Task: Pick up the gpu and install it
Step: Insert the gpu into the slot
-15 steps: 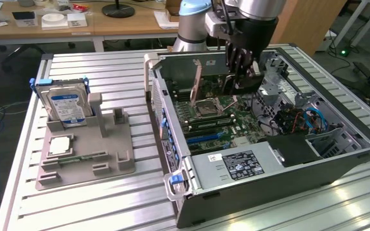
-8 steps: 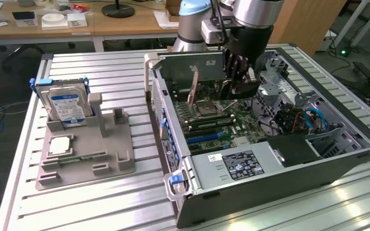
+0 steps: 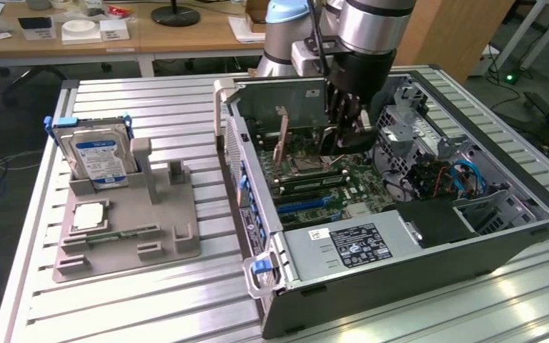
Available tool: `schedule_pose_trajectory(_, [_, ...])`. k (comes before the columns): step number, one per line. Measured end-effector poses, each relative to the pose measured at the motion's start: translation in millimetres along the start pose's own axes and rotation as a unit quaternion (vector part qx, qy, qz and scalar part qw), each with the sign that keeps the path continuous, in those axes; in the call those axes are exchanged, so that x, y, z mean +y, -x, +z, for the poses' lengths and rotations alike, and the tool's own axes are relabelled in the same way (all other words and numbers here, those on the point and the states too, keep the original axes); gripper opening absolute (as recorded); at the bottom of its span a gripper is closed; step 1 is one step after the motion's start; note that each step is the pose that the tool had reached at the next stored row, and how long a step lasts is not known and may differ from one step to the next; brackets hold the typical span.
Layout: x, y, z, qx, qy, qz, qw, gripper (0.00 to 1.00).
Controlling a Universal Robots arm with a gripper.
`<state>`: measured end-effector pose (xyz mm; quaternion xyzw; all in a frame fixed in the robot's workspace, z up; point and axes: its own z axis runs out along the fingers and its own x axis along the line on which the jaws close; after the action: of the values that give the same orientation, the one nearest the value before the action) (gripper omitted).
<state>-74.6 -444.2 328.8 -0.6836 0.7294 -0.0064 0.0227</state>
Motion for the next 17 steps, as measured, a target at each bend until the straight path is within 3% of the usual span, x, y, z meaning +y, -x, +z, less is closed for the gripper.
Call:
schedule_pose_trajectory(6, [6.3, -0.6, 10.6, 0.0, 0.0, 0.0, 1.0, 0.28])
schedule_pose_trajectory(17, [6.7, -9.8, 30.4, 0.0, 0.0, 0.0, 1.0, 0.28])
